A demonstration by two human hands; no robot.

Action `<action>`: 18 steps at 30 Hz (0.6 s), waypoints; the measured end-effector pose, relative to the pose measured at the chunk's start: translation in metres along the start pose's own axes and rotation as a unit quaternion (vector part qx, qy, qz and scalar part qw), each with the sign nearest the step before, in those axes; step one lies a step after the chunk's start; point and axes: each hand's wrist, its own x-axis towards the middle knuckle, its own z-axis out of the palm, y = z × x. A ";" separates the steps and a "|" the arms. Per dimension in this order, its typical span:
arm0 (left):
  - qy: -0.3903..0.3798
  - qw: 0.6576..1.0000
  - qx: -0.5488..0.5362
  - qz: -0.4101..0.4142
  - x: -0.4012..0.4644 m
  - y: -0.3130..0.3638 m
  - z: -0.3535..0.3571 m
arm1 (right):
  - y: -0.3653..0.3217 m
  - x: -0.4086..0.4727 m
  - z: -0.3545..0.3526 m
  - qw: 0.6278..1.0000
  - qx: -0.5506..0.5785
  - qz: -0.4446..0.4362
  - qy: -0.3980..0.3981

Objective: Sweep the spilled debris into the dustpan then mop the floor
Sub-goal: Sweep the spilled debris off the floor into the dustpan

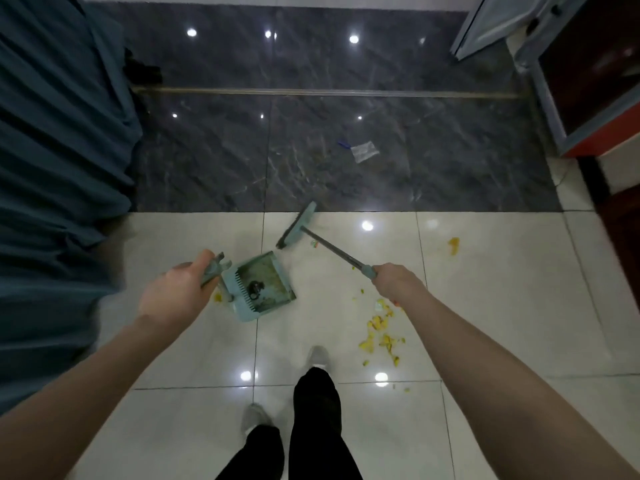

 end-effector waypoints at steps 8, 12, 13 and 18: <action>-0.005 0.995 -0.008 0.103 0.034 0.016 -0.001 | 0.093 -0.075 0.062 0.992 0.048 0.114 -0.004; -0.010 0.985 -0.009 0.172 0.034 0.024 0.001 | 0.120 -0.154 0.128 0.975 0.123 0.184 -0.012; -0.011 0.981 -0.005 0.194 0.032 0.025 0.002 | 0.125 -0.174 0.148 0.970 0.129 0.203 -0.015; 0.006 0.962 0.020 0.271 0.010 0.034 0.003 | 0.134 -0.271 0.222 0.940 0.181 0.285 -0.043</action>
